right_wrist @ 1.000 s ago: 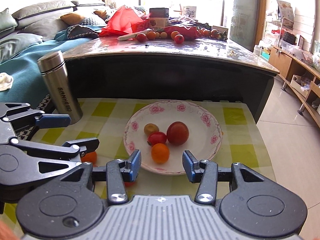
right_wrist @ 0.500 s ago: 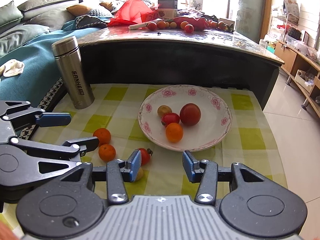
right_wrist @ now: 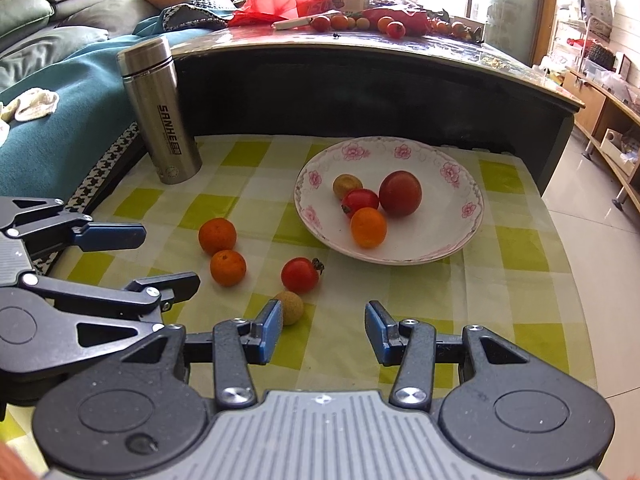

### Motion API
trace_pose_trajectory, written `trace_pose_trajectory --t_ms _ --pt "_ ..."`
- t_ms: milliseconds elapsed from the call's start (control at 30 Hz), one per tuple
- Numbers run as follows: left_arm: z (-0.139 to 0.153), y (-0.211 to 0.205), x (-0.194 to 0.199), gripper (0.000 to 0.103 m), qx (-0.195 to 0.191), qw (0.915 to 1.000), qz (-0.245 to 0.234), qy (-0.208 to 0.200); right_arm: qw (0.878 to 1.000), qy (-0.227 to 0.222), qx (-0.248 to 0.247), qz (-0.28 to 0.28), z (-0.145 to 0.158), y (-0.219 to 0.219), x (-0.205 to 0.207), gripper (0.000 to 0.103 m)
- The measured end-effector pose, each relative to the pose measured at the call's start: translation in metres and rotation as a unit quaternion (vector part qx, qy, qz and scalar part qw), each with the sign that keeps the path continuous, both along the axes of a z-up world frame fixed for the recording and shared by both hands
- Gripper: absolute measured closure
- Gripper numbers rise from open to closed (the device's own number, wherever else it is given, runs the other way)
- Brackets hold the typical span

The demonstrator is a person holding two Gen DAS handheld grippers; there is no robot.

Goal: Organize fruits
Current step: 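Withdraw both tools from the bowl toward the remaining fruit, then grasp an orange tangerine with the left tool while the right tool closes on a brown round fruit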

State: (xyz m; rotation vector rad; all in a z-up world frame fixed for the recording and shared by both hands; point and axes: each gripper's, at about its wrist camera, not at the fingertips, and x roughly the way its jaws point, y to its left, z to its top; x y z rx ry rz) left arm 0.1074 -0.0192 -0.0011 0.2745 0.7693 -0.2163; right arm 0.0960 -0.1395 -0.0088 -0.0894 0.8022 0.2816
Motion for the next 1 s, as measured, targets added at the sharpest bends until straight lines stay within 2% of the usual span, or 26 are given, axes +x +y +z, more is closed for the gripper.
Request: trace_pose_trajectory --t_ms 700,1000 --pt "-0.025 0.009 0.009 0.043 0.016 0.9994 -0.001 0.032 0.999 0.035 -0.008 0.030 -0.030 0.012 0.015 0.053" --pt "-0.030 0.014 0.006 0.039 0.006 0.9988 -0.016 0.047 0.998 0.042 -0.006 0.044 -0.035 0.016 0.019 0.053"
